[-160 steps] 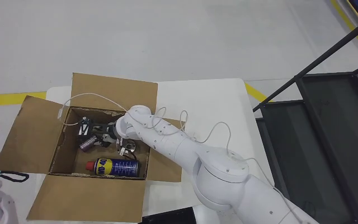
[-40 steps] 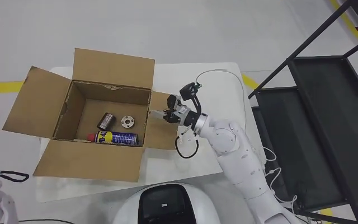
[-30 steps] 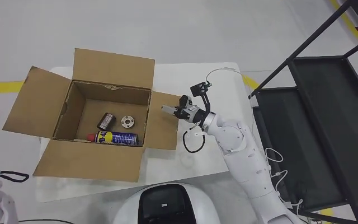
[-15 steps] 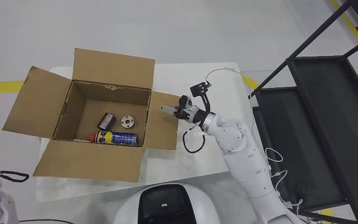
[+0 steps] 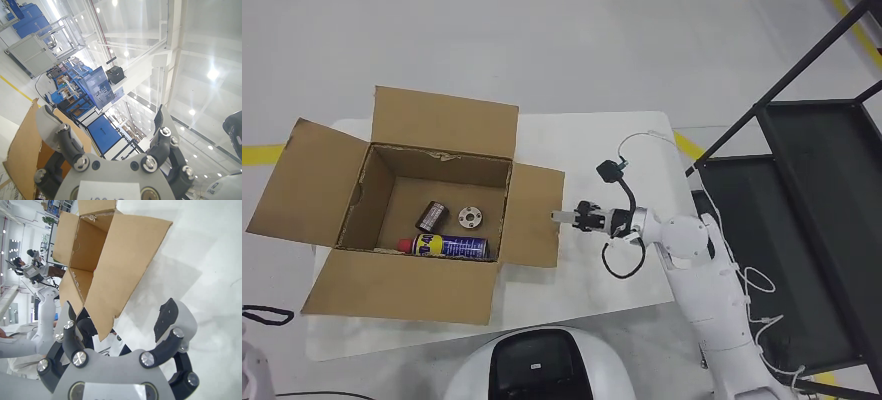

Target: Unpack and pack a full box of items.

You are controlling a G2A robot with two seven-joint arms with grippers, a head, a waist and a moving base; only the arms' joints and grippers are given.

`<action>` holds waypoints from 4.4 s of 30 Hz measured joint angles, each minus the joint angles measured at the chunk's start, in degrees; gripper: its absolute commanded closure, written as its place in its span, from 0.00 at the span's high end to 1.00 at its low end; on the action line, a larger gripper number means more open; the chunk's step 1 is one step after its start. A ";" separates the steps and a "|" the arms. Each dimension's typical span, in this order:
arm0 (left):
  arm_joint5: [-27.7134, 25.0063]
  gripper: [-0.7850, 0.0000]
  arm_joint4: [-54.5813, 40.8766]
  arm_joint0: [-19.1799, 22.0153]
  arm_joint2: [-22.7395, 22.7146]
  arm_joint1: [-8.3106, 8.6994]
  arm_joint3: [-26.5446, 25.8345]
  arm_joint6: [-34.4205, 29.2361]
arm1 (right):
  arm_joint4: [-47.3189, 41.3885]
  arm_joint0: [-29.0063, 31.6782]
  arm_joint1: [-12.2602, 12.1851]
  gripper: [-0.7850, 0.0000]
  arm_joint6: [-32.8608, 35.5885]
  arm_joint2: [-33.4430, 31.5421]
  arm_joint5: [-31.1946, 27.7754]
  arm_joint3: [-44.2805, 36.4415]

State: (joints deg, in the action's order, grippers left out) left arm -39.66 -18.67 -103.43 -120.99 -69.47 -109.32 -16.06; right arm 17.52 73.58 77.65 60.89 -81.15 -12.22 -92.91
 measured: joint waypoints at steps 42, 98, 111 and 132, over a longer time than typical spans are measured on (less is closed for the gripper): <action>0.00 1.00 0.00 0.00 0.00 0.00 0.00 0.00 | -21.57 -11.10 -4.76 0.00 21.64 -1.10 6.78 14.65; 21.65 1.00 -9.00 -3.84 1.86 1.10 -6.81 -17.09 | -16.93 -4.99 -5.46 0.45 -9.63 13.31 -1.73 -11.67; 31.00 1.00 4.53 -6.18 8.97 0.32 -11.96 -6.14 | -14.34 -2.30 -6.90 0.67 -13.92 6.51 -1.84 -9.76; 38.64 1.00 12.31 -2.66 14.75 0.16 -10.39 -2.59 | -4.47 -1.14 -7.56 0.80 -21.27 7.05 5.54 0.19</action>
State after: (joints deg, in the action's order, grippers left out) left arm -1.02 -6.35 -106.10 -106.24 -69.30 -119.71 -18.65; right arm 13.04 72.45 70.09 39.62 -74.09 -6.68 -92.72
